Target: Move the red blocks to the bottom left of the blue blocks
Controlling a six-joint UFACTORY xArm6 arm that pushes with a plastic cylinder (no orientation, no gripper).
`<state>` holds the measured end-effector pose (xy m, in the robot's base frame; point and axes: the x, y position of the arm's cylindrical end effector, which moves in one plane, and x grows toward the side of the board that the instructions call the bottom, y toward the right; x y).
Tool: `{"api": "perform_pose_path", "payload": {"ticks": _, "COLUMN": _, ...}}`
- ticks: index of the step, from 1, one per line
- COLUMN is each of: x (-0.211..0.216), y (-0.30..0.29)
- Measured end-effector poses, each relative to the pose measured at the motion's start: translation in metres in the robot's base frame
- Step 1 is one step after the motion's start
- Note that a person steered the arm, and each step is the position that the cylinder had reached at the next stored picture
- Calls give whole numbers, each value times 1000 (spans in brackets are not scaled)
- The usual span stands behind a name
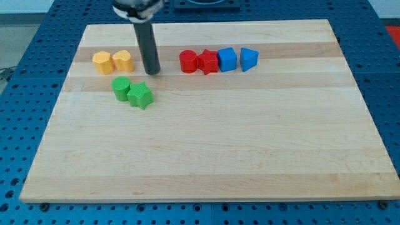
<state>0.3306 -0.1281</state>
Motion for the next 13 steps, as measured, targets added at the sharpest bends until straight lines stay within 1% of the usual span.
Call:
{"api": "perform_pose_path", "payload": {"ticks": 1, "x": -59, "y": 14}}
{"api": "perform_pose_path", "payload": {"ticks": 2, "x": -82, "y": 41}}
{"api": "perform_pose_path", "payload": {"ticks": 3, "x": -89, "y": 70}}
{"api": "perform_pose_path", "payload": {"ticks": 4, "x": -75, "y": 77}}
{"api": "perform_pose_path", "payload": {"ticks": 5, "x": -29, "y": 87}}
{"api": "perform_pose_path", "payload": {"ticks": 6, "x": -28, "y": 87}}
{"api": "perform_pose_path", "payload": {"ticks": 7, "x": -15, "y": 87}}
{"api": "perform_pose_path", "payload": {"ticks": 8, "x": 39, "y": 87}}
{"api": "perform_pose_path", "payload": {"ticks": 9, "x": 39, "y": 87}}
{"api": "perform_pose_path", "payload": {"ticks": 11, "x": -19, "y": 87}}
{"api": "perform_pose_path", "payload": {"ticks": 12, "x": -30, "y": 86}}
{"api": "perform_pose_path", "payload": {"ticks": 13, "x": -33, "y": 112}}
